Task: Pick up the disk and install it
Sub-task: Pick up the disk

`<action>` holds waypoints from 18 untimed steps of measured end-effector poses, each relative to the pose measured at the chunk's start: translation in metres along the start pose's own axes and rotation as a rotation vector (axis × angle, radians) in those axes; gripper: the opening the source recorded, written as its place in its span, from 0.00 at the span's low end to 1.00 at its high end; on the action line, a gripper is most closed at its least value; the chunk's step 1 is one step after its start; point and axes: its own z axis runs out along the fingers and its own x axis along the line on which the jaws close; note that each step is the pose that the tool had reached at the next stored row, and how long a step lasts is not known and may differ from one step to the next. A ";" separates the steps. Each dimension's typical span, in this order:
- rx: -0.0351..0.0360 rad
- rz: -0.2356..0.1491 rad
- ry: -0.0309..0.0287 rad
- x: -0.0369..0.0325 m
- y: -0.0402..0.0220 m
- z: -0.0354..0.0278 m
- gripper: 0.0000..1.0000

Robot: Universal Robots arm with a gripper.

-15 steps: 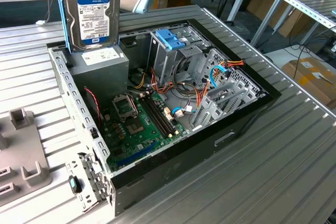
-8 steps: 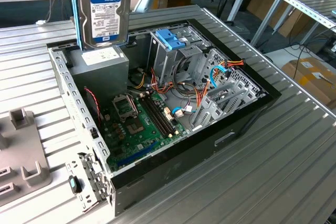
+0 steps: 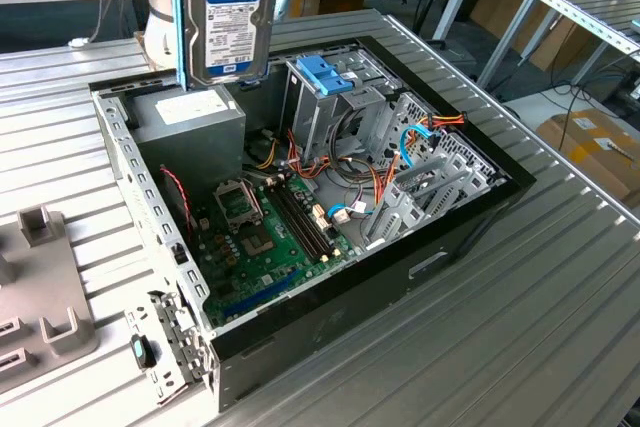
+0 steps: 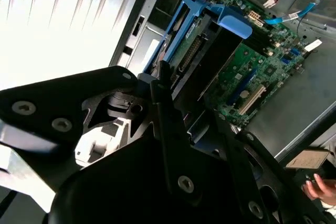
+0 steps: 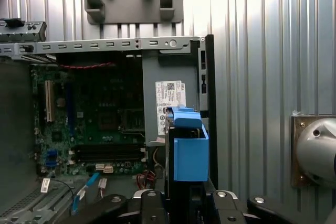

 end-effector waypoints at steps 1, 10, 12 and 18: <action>0.0000 0.000 0.0000 -0.0002 -0.0074 0.0001 0.35; 0.0000 0.000 0.0000 -0.0014 -0.0468 0.0007 0.35; 0.0000 0.000 0.0000 -0.0017 -0.0556 0.0008 0.35; 0.0000 0.000 0.0000 -0.0027 -0.0873 0.0014 0.35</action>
